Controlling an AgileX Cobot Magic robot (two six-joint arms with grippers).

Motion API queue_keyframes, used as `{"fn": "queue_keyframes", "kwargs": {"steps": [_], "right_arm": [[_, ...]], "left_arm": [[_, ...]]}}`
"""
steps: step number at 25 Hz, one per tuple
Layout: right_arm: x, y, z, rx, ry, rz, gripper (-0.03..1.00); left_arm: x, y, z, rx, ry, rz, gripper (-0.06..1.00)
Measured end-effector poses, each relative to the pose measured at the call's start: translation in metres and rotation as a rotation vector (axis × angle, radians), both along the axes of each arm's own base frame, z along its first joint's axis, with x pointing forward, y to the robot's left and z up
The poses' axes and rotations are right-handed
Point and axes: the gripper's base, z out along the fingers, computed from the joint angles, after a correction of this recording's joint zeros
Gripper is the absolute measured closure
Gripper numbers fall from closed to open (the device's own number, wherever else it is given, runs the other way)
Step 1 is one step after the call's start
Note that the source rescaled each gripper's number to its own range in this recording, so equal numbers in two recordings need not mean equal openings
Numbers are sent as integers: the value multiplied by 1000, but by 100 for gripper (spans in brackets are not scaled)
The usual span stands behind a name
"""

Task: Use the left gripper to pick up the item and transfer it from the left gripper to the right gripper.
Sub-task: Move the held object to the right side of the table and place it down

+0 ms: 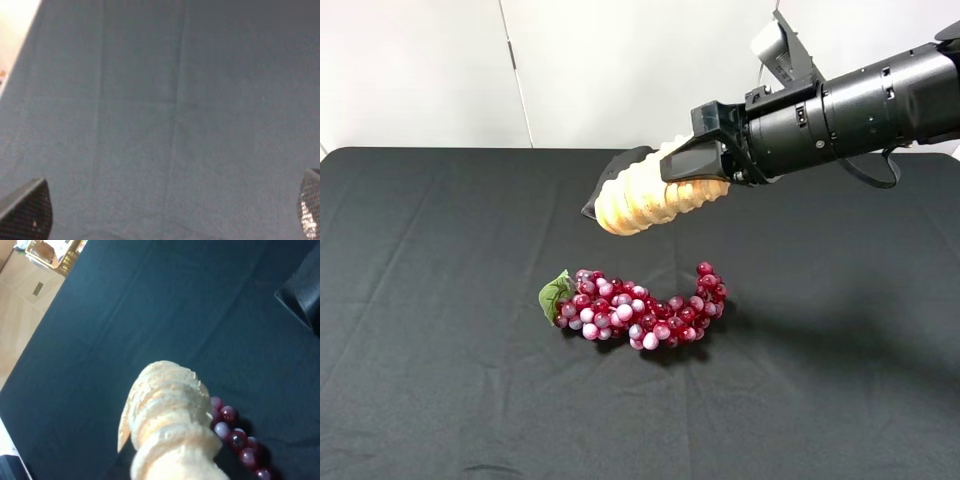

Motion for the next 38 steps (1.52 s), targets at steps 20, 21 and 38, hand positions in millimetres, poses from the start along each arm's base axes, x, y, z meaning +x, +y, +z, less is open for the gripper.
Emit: {"fn": "queue_keyframes", "kwargs": {"steps": [20,21,38], "right_arm": [[32,-92,-11,-10,178,-382,97],[34,-99,-14,-5,200,-397,97],[53,-143,-79,-12,447,-495,97]], "left_arm": [[-4,-1,0,2,-29,38,-4],[-4,-1,0,2,-29,38,-4],[-4,-1,0,2,-29,38,-4]]}}
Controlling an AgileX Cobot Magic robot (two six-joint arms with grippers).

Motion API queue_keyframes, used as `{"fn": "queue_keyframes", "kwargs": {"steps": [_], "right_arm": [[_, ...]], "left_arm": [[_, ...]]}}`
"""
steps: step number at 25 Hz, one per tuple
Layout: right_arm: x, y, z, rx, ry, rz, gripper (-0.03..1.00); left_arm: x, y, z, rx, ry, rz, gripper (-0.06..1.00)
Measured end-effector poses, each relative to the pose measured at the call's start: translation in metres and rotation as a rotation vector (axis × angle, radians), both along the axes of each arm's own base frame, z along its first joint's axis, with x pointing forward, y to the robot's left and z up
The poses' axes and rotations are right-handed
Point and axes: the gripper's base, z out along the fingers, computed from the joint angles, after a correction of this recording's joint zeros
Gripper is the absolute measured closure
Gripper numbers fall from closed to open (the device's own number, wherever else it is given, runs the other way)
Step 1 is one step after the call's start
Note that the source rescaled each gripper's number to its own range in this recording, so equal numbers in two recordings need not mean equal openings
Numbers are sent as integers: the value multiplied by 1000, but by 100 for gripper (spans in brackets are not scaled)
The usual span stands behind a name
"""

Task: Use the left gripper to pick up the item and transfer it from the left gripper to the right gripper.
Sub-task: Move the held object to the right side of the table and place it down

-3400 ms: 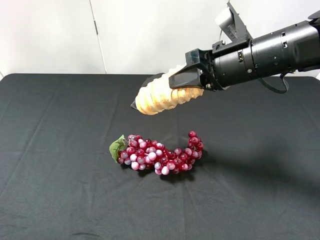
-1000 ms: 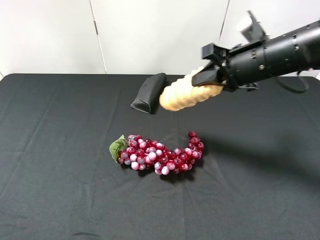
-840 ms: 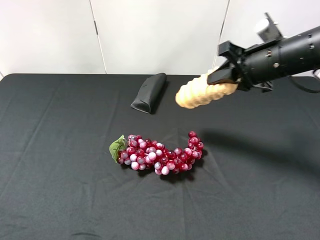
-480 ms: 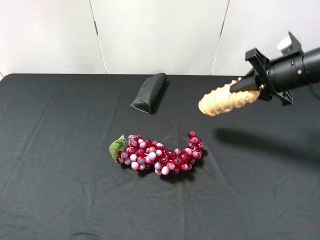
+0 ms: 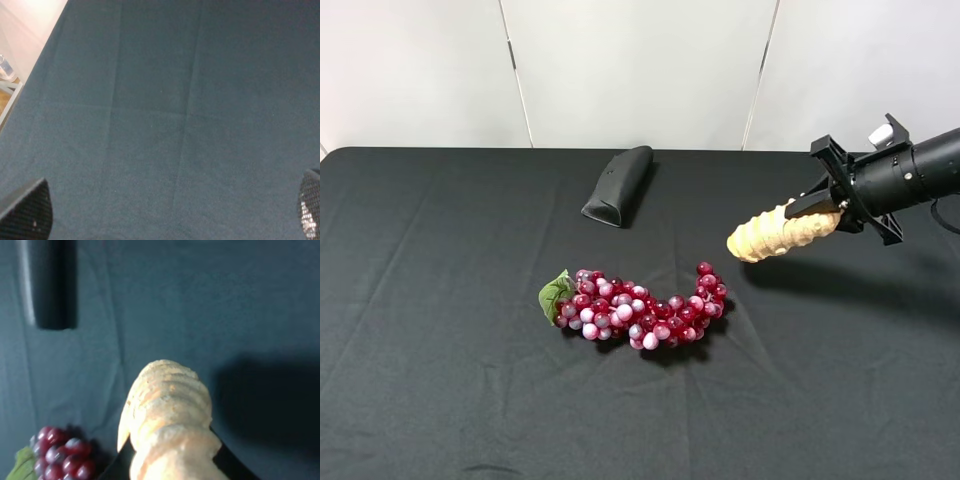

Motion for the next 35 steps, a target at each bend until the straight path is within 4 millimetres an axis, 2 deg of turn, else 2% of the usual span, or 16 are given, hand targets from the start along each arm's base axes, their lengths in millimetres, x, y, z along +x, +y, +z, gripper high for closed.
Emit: {"fn": "queue_keyframes", "kwargs": {"steps": [10,20,21,22,23,24,26,27,29,35], "right_arm": [[10,-13,-5,-121,-63,-113,97],[11,-15,-5,-138,-73,-128,97],[11,-15,-5,-138,-73,-128,93],[11,-15,-5,-138,-73,-128,82],[11,-15,-5,-138,-73,-128,65],[11,-15,-5,-138,-73,-128,36],[11,-15,-5,-138,-73,-128,12],[11,-15,-5,-138,-73,-128,6],[11,-15,-5,-140,-74,-130,0],[11,-15,-2,-137,-81,-129,-2]], "left_arm": [[0,0,0,0,0,0,-4],[0,0,0,0,0,0,-4],[0,0,0,0,0,0,-4],[0,0,0,0,0,0,-4],[0,0,0,0,0,0,-4],[0,0,0,0,0,0,-4],[0,0,0,0,0,0,-4],[0,0,0,0,0,0,-4],[0,0,0,0,0,0,-4],[0,0,0,0,0,0,-4]]}}
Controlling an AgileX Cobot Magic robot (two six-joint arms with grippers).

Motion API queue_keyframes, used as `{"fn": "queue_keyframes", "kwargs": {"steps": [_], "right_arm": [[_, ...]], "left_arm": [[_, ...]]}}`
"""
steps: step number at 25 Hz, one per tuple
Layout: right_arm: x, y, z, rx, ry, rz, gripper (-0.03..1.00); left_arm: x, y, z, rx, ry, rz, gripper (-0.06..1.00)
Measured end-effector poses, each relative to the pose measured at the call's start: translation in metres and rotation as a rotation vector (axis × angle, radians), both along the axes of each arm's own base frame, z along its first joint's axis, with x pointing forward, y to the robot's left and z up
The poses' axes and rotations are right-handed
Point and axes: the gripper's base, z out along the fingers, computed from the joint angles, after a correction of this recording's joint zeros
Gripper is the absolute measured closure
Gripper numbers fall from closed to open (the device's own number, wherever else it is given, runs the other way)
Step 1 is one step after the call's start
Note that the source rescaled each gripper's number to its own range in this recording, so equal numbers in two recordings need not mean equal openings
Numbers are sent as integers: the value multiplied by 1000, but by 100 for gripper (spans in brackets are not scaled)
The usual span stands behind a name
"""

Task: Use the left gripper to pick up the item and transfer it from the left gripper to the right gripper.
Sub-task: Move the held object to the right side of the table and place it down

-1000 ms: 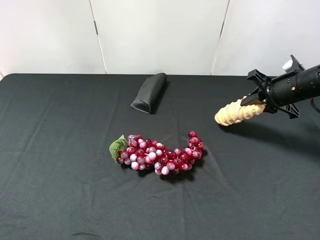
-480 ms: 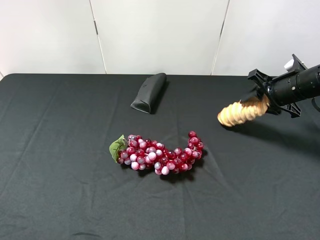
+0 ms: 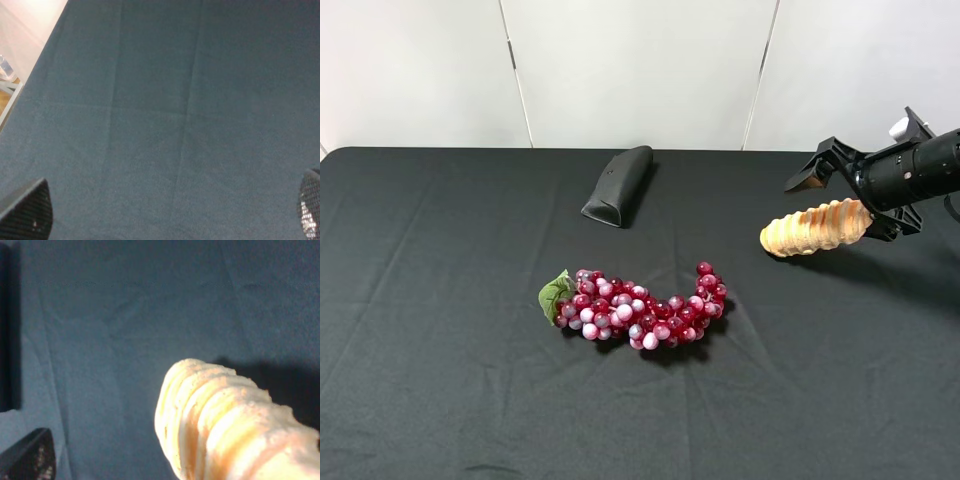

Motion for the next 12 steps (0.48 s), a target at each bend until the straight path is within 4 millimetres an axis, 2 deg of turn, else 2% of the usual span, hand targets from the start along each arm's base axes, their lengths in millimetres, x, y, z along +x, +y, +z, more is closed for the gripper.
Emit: {"fn": "queue_keyframes", "kwargs": {"steps": [6,12], "right_arm": [[-8,0,27,-31,-60,8,-3],[-25,-6,51,-159,-75,34,-3]], "left_arm": [[0,0,0,0,0,0,-4],[0,0,0,0,0,0,-4]]}}
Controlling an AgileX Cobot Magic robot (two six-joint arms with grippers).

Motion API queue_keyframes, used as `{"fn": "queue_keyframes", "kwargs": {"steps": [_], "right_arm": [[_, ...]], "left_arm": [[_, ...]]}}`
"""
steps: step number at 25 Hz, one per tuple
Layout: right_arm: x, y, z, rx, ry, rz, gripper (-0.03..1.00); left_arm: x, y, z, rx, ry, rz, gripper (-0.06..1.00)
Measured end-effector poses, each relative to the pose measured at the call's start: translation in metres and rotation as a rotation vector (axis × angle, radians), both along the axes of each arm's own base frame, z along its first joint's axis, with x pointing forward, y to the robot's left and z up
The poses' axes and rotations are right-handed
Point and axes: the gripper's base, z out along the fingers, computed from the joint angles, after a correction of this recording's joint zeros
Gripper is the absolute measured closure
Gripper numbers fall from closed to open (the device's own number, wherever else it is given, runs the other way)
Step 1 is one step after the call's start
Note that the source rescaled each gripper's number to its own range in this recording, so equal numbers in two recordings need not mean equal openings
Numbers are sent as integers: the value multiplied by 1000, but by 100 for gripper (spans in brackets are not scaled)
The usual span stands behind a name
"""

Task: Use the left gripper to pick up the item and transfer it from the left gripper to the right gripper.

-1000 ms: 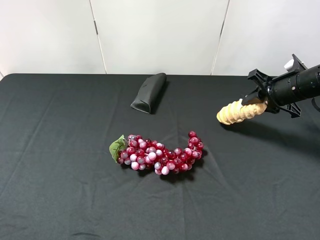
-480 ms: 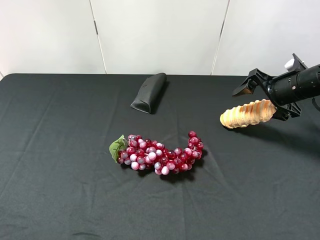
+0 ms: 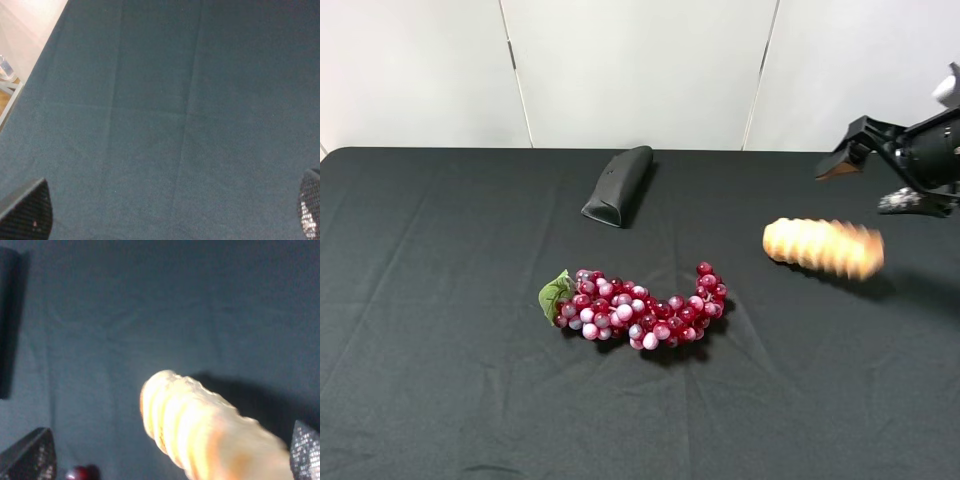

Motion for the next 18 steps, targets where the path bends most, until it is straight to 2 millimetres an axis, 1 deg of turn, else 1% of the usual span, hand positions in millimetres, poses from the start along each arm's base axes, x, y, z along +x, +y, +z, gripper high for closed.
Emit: {"fn": "queue_keyframes", "kwargs": {"steps": [4,9,14,15,18], "right_arm": [[-12,-4,13,-75,8,-3,-3],[-30,-5,31,-122,21,-3,-3],[-52,-3,50,-150,26,28,-3],[-60,-2,59,-167,15,40,-3],[-74,-2,69,-191,6,49,-3]], "left_arm": [[0,0,0,0,0,0,-4],[0,0,0,0,0,0,-4],[0,0,0,0,0,0,-4],[0,0,0,0,0,0,-4],[0,0,0,0,0,0,-4]]}}
